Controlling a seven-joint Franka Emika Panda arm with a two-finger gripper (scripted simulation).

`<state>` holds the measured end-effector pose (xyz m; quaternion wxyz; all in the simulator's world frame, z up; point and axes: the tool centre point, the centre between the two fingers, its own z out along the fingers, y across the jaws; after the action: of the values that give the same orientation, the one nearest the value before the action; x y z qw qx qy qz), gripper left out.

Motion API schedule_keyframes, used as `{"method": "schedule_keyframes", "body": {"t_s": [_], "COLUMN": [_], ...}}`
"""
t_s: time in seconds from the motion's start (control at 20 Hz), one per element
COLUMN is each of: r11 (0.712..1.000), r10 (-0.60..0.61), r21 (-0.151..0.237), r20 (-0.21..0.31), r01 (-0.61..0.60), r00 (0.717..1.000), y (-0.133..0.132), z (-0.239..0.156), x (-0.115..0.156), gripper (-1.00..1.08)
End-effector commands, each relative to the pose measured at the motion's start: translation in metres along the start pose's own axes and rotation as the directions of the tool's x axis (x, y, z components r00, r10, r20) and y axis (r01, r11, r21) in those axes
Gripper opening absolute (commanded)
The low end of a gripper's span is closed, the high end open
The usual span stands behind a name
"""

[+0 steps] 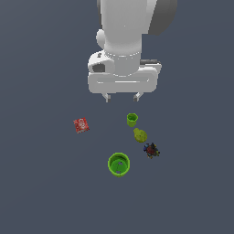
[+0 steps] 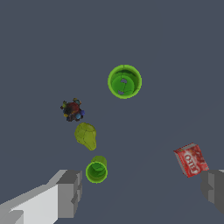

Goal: Pick up a designated object from a clutter of objects.

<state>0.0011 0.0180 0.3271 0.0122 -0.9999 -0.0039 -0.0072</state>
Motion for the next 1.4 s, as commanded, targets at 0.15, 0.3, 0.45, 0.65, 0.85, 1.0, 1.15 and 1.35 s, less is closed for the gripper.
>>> {"method": "schedule_keyframes", "body": {"t_s": [0.15,0.3,0.45,0.65,0.85,1.0,1.15,1.35], "r11": [1.0,1.0,1.0,1.0,1.0,1.0,1.0,1.0], "r10": [-0.004,-0.017,-0.025,-0.024,-0.024,-0.022,-0.018,-0.011], "r21": [0.001,0.002,0.002,0.002,0.002,0.0,-0.003,-0.008], "r20": [-0.005,-0.019,-0.028,-0.027,-0.027,-0.025,-0.023,-0.019], "r01": [0.004,0.017,0.025,0.024,0.024,0.022,0.018,0.011], "r00": [1.0,1.0,0.999,0.999,0.999,0.999,1.0,1.0], "y": [0.0,0.001,0.001,0.002,0.001,-0.002,-0.007,-0.017], "z": [-0.002,-0.006,-0.009,-0.009,-0.008,0.0,0.013,0.037], "x": [0.001,0.006,0.008,0.008,0.008,0.009,0.011,0.012], "gripper": [1.0,1.0,1.0,1.0,1.0,1.0,1.0,1.0]}}
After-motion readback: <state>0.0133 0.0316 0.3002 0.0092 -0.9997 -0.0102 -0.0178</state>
